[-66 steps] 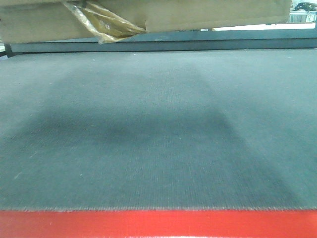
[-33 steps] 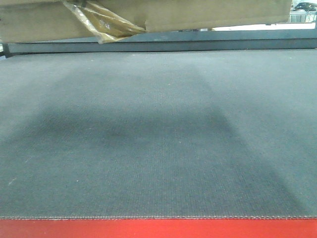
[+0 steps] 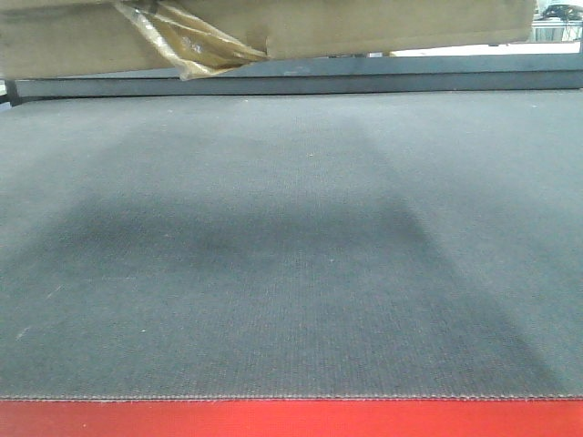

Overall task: Grab carton from right shelf to conveyor
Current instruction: 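Carry the carton with both grippers over the red-framed conveyor belt, then lower the carton onto the grey conveyor belt with both grippers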

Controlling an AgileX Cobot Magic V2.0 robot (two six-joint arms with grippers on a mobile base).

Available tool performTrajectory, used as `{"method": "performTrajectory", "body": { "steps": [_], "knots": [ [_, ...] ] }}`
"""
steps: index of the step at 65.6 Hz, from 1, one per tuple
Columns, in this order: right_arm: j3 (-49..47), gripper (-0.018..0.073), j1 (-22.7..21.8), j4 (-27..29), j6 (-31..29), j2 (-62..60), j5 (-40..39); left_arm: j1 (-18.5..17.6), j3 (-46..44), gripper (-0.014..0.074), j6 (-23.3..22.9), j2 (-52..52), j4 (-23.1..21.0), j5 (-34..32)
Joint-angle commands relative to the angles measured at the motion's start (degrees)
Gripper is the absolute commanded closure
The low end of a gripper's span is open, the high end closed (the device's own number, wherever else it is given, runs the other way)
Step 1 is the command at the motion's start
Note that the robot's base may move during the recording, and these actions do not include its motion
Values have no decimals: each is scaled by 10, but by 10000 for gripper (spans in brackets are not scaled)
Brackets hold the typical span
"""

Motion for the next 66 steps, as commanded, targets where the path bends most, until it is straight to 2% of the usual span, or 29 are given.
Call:
{"method": "performTrajectory", "body": {
  "steps": [1, 24, 31, 39, 49, 60, 66],
  "knots": [
    [-3, 627, 1, -2, -5, -5, -30, -4, -4, 616, 5, -9, 8, -20],
    [-3, 627, 1, 6, -5, -5, -24, -4, -4, 616, 5, -9, 7, -31],
    [-3, 627, 0, 6, -5, -4, 28, -4, -4, 616, 5, -9, 6, -24],
    [-2, 627, -23, 7, -5, 9, 109, -4, -4, 616, 5, 2, -13, 5],
    [35, 627, -57, 39, -5, 21, 108, -4, 7, 616, 5, 35, -33, 5],
    [130, 627, -65, 57, -5, 27, 29, -4, 68, 616, 5, 57, -34, 5],
    [175, 627, -65, 57, -5, 32, -4, -4, 113, 616, 5, 58, -34, -25]
  ]
}}
